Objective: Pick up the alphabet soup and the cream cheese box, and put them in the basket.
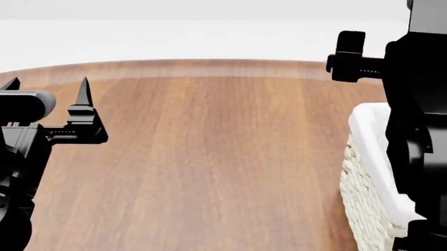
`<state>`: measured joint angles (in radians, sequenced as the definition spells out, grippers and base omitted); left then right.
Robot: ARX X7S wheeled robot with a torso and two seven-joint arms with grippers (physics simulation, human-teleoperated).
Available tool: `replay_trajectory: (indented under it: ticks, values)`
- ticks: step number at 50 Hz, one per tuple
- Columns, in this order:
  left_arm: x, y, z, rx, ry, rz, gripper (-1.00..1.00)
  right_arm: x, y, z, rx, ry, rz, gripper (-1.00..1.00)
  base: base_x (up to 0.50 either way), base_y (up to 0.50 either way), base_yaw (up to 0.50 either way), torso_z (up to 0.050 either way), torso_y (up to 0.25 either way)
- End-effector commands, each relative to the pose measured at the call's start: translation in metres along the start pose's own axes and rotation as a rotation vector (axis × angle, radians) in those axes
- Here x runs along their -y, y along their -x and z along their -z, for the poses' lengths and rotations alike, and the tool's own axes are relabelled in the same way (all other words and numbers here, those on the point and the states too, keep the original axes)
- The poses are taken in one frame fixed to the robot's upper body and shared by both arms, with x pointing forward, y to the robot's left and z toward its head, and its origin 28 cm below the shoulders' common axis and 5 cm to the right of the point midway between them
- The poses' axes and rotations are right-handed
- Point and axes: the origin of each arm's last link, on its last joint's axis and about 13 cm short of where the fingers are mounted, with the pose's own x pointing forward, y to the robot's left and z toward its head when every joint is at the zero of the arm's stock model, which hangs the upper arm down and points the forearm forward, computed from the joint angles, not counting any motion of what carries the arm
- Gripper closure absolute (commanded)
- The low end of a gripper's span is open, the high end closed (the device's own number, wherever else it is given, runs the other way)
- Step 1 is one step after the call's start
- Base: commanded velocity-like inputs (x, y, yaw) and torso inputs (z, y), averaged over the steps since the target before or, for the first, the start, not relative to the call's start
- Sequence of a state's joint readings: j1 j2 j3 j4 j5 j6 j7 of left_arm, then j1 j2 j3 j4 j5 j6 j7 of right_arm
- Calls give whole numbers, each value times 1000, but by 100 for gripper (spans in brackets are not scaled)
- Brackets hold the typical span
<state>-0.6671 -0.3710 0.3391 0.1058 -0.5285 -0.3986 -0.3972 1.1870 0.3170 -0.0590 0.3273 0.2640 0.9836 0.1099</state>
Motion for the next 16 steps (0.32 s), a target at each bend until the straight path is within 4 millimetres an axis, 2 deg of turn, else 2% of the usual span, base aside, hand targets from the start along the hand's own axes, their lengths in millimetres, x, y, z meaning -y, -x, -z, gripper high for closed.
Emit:
replay_trajectory:
  ticks: [1, 16]
  values:
    - [0, 1, -2, 6, 9, 1, -100, -27, 25, 26, 179, 108, -153, -100, 0, 0, 0, 0, 0]
    - [3, 4, -6, 25, 25, 9, -100, -30, 43, 51, 279, 177, -161, -100, 0, 0, 0, 0, 0]
